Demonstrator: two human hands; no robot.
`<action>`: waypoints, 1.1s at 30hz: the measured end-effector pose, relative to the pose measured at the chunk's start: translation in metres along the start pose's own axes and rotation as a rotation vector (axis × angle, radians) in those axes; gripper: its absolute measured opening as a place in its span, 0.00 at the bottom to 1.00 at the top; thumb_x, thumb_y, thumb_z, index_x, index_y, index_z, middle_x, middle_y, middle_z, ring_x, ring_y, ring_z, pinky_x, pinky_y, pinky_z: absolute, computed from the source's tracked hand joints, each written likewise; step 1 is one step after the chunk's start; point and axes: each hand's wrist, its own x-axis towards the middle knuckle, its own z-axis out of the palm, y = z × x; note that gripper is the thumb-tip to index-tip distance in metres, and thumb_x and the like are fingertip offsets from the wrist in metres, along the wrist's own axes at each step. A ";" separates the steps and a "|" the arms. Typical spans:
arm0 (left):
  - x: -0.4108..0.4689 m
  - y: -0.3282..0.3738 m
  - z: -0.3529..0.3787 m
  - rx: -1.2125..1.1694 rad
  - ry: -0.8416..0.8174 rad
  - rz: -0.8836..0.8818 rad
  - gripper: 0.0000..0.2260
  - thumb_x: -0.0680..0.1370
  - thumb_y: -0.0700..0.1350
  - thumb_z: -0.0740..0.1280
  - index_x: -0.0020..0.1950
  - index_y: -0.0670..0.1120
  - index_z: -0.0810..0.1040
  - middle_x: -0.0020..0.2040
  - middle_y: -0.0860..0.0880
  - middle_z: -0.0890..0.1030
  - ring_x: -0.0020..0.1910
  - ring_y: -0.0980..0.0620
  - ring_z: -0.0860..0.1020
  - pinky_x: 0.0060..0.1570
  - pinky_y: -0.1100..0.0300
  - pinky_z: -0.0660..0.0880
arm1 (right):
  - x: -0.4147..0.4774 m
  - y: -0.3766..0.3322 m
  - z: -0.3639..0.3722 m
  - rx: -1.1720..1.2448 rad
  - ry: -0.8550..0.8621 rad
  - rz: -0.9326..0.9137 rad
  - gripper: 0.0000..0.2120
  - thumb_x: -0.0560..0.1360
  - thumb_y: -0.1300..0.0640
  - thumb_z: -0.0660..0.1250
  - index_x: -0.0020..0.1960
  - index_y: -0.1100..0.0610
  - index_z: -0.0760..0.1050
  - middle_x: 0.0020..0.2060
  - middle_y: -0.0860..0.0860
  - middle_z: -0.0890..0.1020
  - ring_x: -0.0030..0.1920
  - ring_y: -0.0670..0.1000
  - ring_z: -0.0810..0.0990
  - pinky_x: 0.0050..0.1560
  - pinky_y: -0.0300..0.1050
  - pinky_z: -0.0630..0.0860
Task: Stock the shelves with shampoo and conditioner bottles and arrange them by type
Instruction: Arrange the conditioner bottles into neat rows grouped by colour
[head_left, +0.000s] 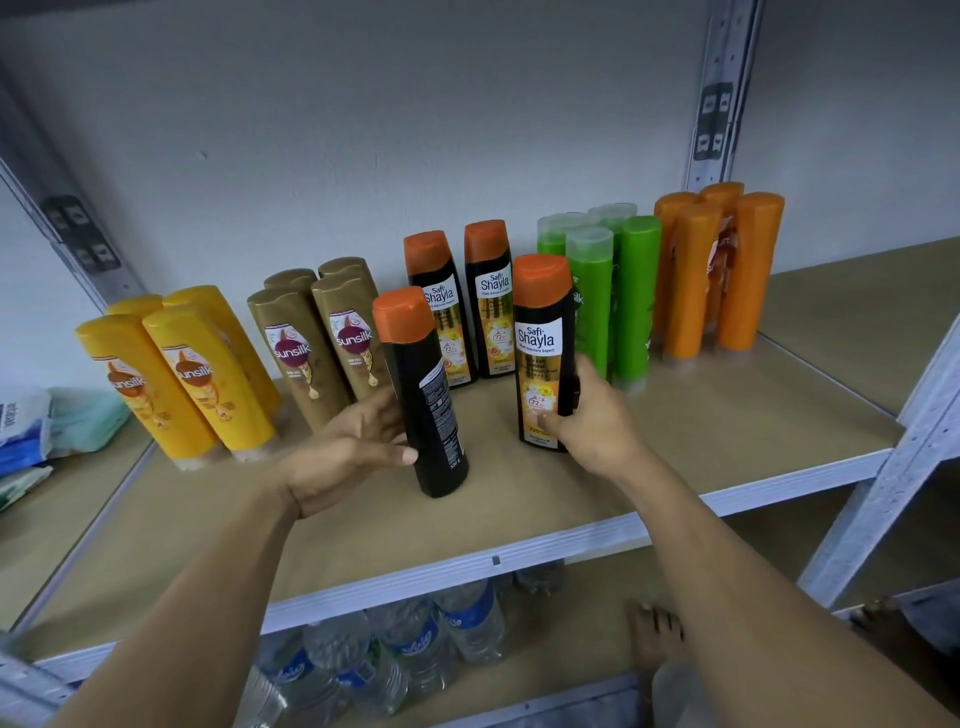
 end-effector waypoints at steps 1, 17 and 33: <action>0.002 -0.003 -0.002 -0.011 -0.033 -0.023 0.38 0.70 0.33 0.70 0.78 0.47 0.63 0.74 0.48 0.74 0.74 0.47 0.71 0.75 0.46 0.63 | 0.000 0.001 0.000 0.004 -0.001 -0.001 0.32 0.73 0.62 0.77 0.73 0.53 0.67 0.64 0.51 0.80 0.60 0.46 0.76 0.60 0.42 0.69; 0.034 -0.014 0.027 0.230 0.372 -0.038 0.32 0.64 0.42 0.83 0.64 0.54 0.74 0.60 0.56 0.81 0.62 0.58 0.77 0.68 0.51 0.71 | 0.006 0.007 0.004 0.028 0.005 -0.001 0.33 0.73 0.60 0.77 0.73 0.51 0.67 0.64 0.49 0.80 0.61 0.46 0.76 0.61 0.44 0.72; 0.035 -0.050 0.061 0.157 0.653 0.057 0.30 0.71 0.38 0.79 0.69 0.50 0.72 0.58 0.57 0.82 0.57 0.59 0.81 0.60 0.59 0.77 | 0.009 0.018 0.021 0.051 0.045 0.050 0.29 0.67 0.57 0.82 0.63 0.52 0.72 0.56 0.48 0.83 0.56 0.49 0.81 0.59 0.49 0.78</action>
